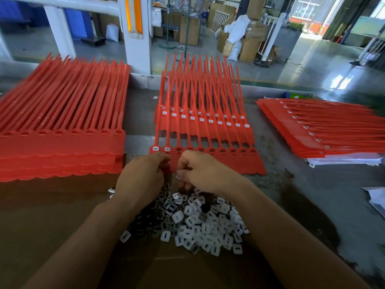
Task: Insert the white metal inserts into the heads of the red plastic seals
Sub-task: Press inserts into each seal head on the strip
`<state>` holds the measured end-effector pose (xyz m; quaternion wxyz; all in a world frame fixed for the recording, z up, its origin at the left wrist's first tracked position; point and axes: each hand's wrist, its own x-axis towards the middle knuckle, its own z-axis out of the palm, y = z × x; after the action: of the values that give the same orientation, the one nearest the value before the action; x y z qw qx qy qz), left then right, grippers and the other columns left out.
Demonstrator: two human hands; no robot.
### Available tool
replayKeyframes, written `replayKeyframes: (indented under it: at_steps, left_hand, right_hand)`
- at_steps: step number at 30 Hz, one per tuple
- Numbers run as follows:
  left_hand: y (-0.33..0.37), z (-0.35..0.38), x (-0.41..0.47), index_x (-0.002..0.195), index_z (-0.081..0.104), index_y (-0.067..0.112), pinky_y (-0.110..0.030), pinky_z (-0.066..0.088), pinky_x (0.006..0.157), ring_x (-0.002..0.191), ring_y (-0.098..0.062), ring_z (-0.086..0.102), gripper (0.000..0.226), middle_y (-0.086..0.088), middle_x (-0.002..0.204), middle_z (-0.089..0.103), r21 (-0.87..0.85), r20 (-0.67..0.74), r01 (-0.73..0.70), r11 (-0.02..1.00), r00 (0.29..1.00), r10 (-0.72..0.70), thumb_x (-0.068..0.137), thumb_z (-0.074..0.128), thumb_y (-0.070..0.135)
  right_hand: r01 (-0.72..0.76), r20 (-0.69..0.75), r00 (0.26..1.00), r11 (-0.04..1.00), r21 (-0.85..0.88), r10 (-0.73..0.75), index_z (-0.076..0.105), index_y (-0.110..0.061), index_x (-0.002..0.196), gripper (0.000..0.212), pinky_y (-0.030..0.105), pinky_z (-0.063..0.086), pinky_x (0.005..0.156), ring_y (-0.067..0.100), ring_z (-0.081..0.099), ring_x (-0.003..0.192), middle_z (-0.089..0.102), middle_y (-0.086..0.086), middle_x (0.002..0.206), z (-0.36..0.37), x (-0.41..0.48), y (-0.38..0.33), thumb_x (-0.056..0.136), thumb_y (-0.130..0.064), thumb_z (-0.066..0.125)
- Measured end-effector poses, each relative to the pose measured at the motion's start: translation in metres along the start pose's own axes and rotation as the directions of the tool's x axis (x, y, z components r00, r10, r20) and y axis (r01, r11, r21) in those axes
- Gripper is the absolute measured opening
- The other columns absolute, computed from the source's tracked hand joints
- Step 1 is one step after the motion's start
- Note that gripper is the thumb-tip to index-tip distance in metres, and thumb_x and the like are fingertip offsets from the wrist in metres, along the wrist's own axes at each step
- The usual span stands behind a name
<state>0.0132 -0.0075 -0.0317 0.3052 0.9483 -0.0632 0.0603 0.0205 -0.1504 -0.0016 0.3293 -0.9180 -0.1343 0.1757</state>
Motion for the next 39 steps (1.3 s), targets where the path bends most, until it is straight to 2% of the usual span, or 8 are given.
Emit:
replayKeyframes:
  at_steps: [7,11,13,15,19,24,27,39]
  left_hand:
    - [0.000,0.000,0.000,0.118,0.059,0.021,-0.029,0.044,0.089,0.105,-0.015,0.057,0.044,0.003,0.114,0.065,-0.003,0.006,0.007,1.000,1.000,-0.007,0.083,0.043,-0.001]
    - [0.001,-0.001,-0.001,0.116,0.061,0.021,-0.029,0.045,0.088,0.103,-0.017,0.058,0.042,0.001,0.113,0.065,-0.008,-0.003,0.006,1.000,1.000,-0.006,0.084,0.044,-0.001]
    - [0.001,-0.001,-0.001,0.116,0.061,0.021,-0.028,0.044,0.088,0.104,-0.017,0.058,0.043,0.001,0.114,0.065,-0.008,-0.003,0.006,1.000,1.000,-0.006,0.083,0.045,-0.001]
    - [0.001,-0.001,-0.001,0.118,0.060,0.020,-0.027,0.043,0.088,0.106,-0.016,0.057,0.043,0.002,0.115,0.065,-0.008,0.000,0.008,1.000,1.000,-0.008,0.083,0.046,-0.001]
    - [0.001,-0.001,-0.001,0.121,0.058,0.020,-0.024,0.041,0.088,0.109,-0.014,0.056,0.045,0.004,0.118,0.063,-0.013,0.004,0.016,1.000,1.000,-0.016,0.083,0.046,0.000]
    - [0.000,-0.001,-0.001,0.122,0.057,0.020,-0.022,0.040,0.088,0.109,-0.012,0.056,0.046,0.006,0.117,0.064,-0.017,0.008,0.014,1.000,1.000,-0.013,0.082,0.046,0.000]
    - [0.000,-0.001,0.000,0.122,0.057,0.020,-0.021,0.039,0.088,0.110,-0.012,0.055,0.046,0.006,0.117,0.064,-0.001,0.007,0.008,1.000,1.000,-0.008,0.082,0.047,0.000]
    - [0.002,-0.002,-0.002,0.120,0.059,0.019,-0.028,0.043,0.092,0.109,-0.016,0.056,0.045,0.004,0.116,0.065,-0.006,0.006,0.012,1.000,1.000,-0.012,0.081,0.047,0.000]
  right_hand:
    - [0.020,-0.084,0.996,1.000,0.009,-0.019,0.053,-0.029,0.071,0.023,0.010,0.036,0.054,-0.002,0.049,0.069,0.052,-0.016,0.075,-0.014,0.000,0.006,0.084,-0.013,0.064]
    - [0.005,-0.203,0.979,0.996,0.086,0.013,0.057,-0.027,0.083,0.021,0.017,0.042,0.060,0.005,0.056,0.075,0.057,-0.009,0.083,-0.017,0.010,0.013,0.077,-0.012,0.072]
    - [0.002,-0.267,0.963,0.994,0.112,0.028,0.060,-0.027,0.075,0.020,0.020,0.048,0.062,0.007,0.059,0.071,0.061,-0.009,0.076,-0.020,0.019,0.017,0.076,-0.013,0.074]
    - [0.017,-0.327,0.944,0.989,0.144,0.031,0.062,-0.027,0.069,0.020,0.015,0.047,0.062,0.001,0.058,0.067,0.060,-0.013,0.070,-0.021,0.028,0.019,0.076,-0.013,0.074]
    - [0.050,-0.401,0.916,0.988,0.145,0.012,0.071,-0.019,0.077,0.008,0.011,0.043,0.065,-0.005,0.054,0.066,0.062,-0.018,0.071,-0.018,0.046,0.023,0.076,-0.011,0.074]
    - [0.000,-0.379,0.924,0.994,0.106,0.040,0.073,-0.014,0.095,0.013,0.020,0.045,0.077,0.008,0.059,0.084,0.070,0.002,0.098,-0.013,0.064,0.024,0.084,-0.013,0.066]
    - [-0.034,-0.346,0.937,0.997,0.072,0.056,0.073,-0.016,0.097,0.014,0.025,0.046,0.082,0.015,0.060,0.096,0.069,0.003,0.102,-0.010,0.068,0.024,0.085,-0.015,0.065]
    - [-0.106,-0.306,0.949,0.989,-0.098,0.072,0.072,-0.022,0.095,0.013,0.024,0.042,0.075,0.016,0.059,0.100,0.067,0.000,0.108,-0.009,0.075,0.019,0.085,-0.020,0.065]
